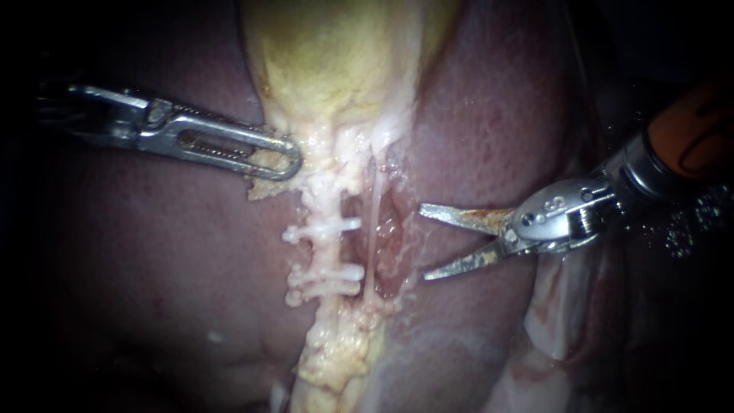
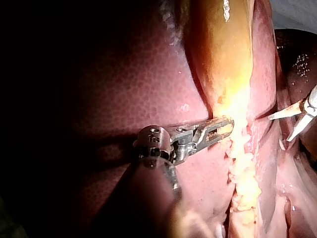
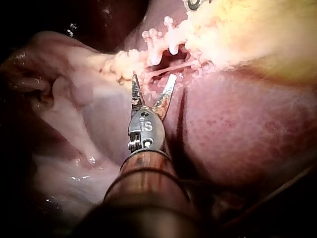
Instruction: Go to the cutting position left tube
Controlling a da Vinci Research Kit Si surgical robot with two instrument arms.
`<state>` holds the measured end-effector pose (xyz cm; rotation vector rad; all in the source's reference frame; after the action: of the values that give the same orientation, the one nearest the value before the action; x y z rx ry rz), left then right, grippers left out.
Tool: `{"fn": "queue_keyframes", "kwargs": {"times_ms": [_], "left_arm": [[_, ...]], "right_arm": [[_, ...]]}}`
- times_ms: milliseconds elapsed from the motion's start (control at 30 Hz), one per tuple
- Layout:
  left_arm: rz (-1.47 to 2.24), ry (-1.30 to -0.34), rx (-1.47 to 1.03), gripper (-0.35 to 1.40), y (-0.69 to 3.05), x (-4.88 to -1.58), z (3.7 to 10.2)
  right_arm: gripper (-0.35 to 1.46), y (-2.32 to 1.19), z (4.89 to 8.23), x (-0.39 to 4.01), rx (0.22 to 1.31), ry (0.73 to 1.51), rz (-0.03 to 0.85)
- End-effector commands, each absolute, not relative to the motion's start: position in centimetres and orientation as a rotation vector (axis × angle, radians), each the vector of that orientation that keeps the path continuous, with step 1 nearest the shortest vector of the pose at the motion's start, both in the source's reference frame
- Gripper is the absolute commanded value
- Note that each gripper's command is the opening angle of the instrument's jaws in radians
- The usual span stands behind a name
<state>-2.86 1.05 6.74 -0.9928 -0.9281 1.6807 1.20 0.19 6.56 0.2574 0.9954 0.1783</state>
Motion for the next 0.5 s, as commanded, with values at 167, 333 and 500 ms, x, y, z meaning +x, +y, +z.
{"fn": "queue_keyframes", "kwargs": {"times_ms": [167,333,500], "left_arm": [[1.677,-0.95,-0.99,-0.35,1.11,-2.71,6.5],[1.647,-0.933,-1.01,-0.35,1.25,-2.47,6.15],[1.641,-0.906,-1.049,-0.35,1.37,-2.38,5.89]], "right_arm": [[1.43,0.19,6.56,1.2,0.257,0.998,0.172],[1.43,0.19,6.56,1.2,0.259,0.999,0.171],[1.43,0.19,6.55,1.24,0.284,1.013,0.162]]}}
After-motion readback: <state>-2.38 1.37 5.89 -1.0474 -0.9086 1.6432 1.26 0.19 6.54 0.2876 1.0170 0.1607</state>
